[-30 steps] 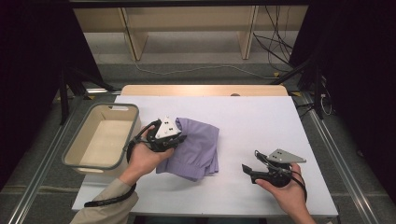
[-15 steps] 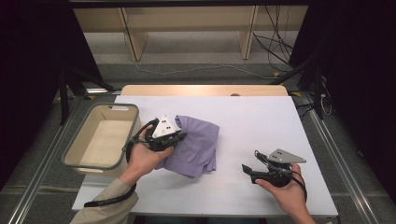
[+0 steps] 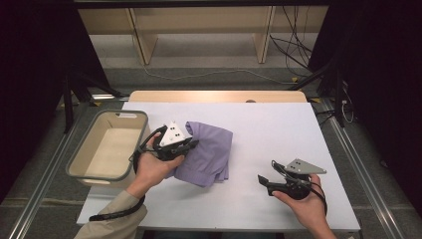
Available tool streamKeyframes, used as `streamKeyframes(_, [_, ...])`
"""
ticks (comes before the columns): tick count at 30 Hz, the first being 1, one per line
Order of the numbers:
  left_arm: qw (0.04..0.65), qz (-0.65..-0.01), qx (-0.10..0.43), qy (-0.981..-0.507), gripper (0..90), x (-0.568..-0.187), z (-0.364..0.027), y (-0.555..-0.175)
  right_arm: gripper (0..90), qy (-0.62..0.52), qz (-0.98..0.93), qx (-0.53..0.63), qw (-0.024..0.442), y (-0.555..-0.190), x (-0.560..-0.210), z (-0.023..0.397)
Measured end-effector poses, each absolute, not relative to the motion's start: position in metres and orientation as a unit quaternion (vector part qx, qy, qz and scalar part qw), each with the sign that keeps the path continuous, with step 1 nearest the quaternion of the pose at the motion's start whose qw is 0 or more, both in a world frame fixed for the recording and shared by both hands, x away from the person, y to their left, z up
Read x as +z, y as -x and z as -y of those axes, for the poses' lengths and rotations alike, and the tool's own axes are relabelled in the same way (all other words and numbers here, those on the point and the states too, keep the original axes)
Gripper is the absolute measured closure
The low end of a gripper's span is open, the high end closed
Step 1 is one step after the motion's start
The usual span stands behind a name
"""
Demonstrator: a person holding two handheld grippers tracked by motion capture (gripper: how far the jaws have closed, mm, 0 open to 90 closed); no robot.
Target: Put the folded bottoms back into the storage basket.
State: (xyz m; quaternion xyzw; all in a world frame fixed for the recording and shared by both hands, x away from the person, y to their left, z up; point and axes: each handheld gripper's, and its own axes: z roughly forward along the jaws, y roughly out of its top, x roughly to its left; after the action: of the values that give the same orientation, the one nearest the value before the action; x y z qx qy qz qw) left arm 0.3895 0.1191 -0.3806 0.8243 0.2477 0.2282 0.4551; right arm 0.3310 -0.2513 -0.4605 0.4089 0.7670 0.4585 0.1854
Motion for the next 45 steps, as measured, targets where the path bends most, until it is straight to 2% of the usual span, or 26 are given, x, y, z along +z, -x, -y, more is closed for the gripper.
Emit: streamKeyframes(45, [0.479, -0.275, 0.232, -0.801, 83.4, -0.364, -0.139, -0.388, 26.2, -0.408, -0.767, 0.459, 0.187, -0.331, -0.460, 0.251])
